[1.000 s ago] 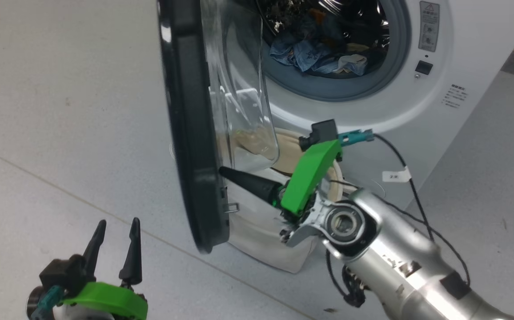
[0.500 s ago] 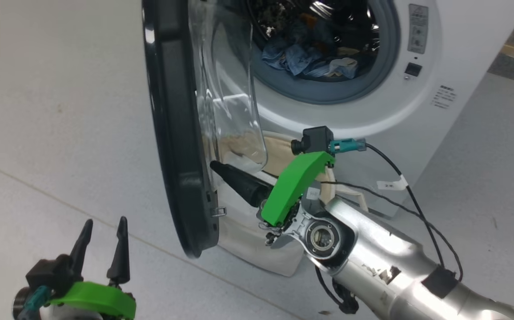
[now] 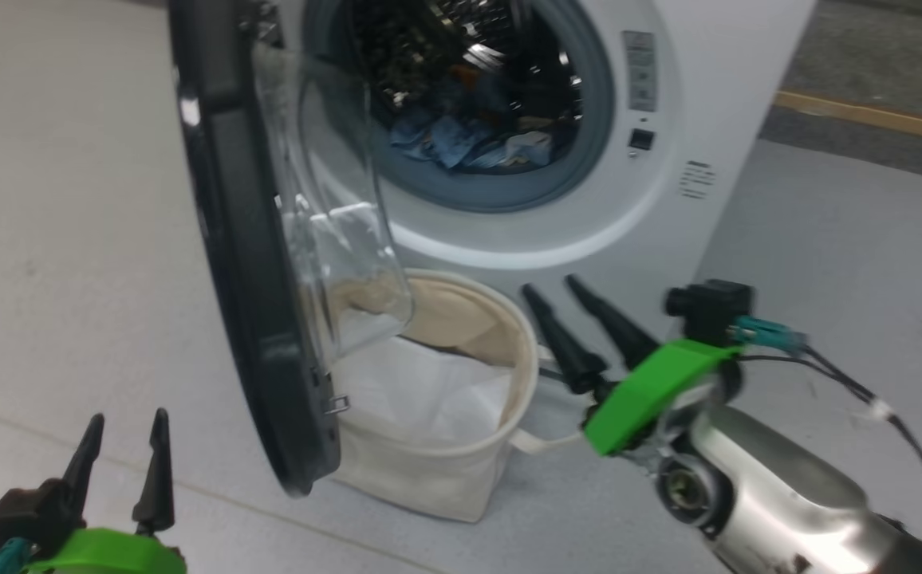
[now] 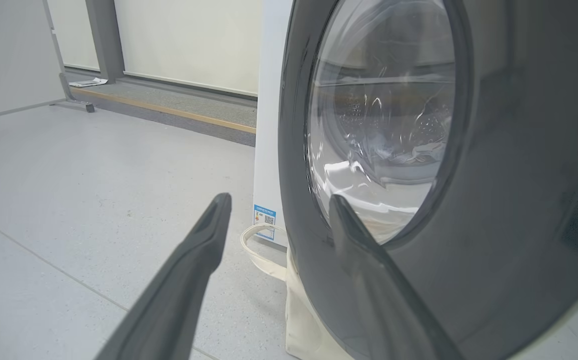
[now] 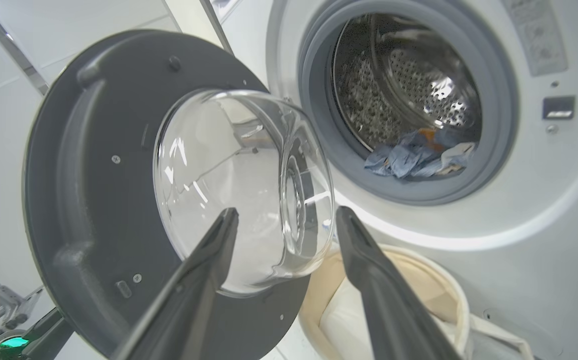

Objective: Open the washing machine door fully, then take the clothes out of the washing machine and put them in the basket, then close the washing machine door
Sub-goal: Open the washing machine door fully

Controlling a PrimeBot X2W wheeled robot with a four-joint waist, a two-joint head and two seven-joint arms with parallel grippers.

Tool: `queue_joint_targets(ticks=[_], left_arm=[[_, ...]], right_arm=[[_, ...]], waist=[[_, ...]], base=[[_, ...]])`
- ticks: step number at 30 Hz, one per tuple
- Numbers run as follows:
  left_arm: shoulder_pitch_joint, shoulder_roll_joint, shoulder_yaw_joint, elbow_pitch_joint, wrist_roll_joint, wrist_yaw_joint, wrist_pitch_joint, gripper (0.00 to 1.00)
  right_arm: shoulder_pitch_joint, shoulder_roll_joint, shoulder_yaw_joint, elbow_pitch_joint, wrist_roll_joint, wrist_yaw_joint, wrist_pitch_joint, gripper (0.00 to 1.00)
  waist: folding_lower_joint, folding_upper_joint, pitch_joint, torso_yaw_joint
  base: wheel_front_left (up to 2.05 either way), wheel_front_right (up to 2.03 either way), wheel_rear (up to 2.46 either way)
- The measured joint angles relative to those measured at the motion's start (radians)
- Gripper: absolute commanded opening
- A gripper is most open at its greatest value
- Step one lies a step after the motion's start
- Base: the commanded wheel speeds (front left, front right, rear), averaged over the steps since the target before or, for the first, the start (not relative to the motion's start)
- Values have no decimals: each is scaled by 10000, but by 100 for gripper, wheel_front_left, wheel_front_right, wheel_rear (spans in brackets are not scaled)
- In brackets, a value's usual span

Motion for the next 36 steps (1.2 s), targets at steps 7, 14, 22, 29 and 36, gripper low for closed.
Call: queue_joint_targets(ticks=[7,14,22,29,36], left_arm=[[192,485,201,-332,-105,0,278,100],[403,871,587,-617,-328,8,441,100],[499,968,623,-853,-458,15,581,100],[816,1058,623,-1016,-458,102,637,100],[844,1078,614,-1152,-550,104,662,100]], right_arm=[[2167,75,-3271,-1114,-3430,0,-10,100],[4010,493,-4936,-1620,-5306,2,-10,100],[4942,529,-6636,-1802,-6606,2,-10,100],[5354,573,-6999,-1810,-7003,2,-10,100],[5363,688,-7010,-1670,-7143,2,-10,100]], waist=[[0,0,-160,-813],[0,0,-212,-1610],[0,0,-167,-1995],[0,0,-223,-2088],[0,0,-237,-2082]], base=[[0,0,0],[0,0,0],[0,0,0],[0,0,0],[0,0,0]])
